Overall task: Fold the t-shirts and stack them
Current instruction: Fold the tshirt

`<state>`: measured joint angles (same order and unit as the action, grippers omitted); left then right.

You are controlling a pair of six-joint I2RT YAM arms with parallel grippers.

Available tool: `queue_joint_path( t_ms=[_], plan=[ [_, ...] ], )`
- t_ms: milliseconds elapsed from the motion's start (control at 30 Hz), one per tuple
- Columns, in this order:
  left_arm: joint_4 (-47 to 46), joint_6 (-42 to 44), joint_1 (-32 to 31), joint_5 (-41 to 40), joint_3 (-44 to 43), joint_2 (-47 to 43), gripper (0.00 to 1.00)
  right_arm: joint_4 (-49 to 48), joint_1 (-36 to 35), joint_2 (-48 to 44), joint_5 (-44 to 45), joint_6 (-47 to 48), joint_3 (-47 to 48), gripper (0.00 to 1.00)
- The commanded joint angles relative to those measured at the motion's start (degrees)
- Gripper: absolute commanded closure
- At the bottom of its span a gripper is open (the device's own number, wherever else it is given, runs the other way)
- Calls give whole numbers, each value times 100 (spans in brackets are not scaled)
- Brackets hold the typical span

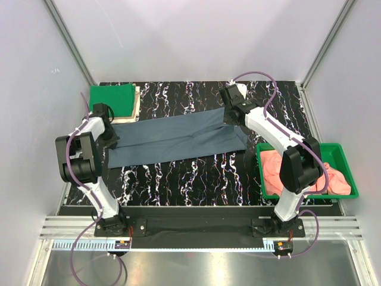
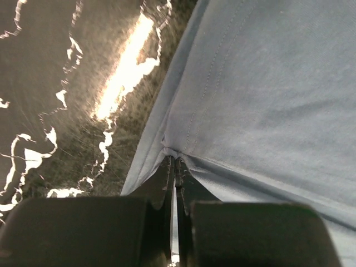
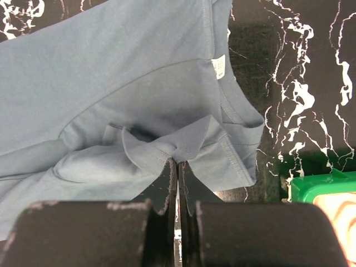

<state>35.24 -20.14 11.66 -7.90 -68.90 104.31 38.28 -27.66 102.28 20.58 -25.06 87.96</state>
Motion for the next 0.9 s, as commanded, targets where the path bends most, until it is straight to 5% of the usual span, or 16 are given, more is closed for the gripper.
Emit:
queue_joint_path(
  t_ms=[0,867],
  plan=[
    [26,-25,3,-475,-238,80,100,-190,59,-112,367,36,-60,100],
    [132,-746,3,-1064,-378,283,100,-998,243,582,1054,554,309,100]
  ],
)
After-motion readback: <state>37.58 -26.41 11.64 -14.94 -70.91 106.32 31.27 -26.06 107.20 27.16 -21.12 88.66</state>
